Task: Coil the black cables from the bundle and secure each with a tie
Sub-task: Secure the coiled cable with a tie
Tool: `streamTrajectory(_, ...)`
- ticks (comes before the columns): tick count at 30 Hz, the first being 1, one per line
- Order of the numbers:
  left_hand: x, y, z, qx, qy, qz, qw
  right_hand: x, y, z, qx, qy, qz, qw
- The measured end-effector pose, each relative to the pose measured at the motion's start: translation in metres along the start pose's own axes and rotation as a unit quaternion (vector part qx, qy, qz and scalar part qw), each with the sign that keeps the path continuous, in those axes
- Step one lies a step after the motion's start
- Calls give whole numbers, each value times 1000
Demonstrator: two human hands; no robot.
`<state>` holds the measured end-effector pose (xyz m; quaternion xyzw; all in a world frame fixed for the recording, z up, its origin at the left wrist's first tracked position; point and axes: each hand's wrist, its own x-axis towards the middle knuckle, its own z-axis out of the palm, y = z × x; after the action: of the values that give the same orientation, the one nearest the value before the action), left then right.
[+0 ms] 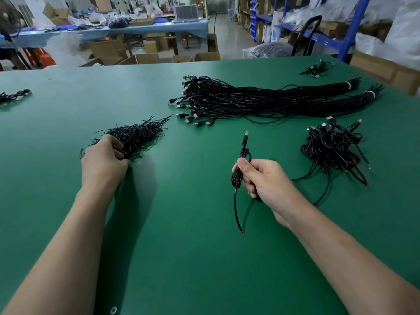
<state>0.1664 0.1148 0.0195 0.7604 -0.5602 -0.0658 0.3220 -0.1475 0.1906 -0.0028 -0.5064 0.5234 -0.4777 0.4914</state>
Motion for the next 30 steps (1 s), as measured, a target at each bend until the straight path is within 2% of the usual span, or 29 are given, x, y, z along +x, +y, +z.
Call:
streamTrajectory(5,1,2,-8,-30,50,-1,998,-1,0,-1,-3,3,-3,1000)
streamTrajectory(13,10,17,-53,45,34,61,997,0,-3,0,-19,11,-16,1000)
streamTrajectory(15,9,27,-64,5,28,85,996,1,-3,1,-35,22,-29,999)
streamTrajectory(17,-2,48,-60,-112,-13,97,989,1,-3,1,-58,29,-43,997)
streamTrajectory(20,-33,86,-23,-284,-169,87,940,1,-1,2,-91,38,-80,992)
streamTrajectory(22,-58,102,10,-337,-265,77,900,1,-1,2,-98,56,-112,987)
streamTrajectory(24,-80,109,34,-378,-330,55,863,2,-1,2,-99,65,-130,984)
streamTrajectory(30,-93,102,53,-456,-363,5,813,-3,-3,4,-100,33,-91,990)
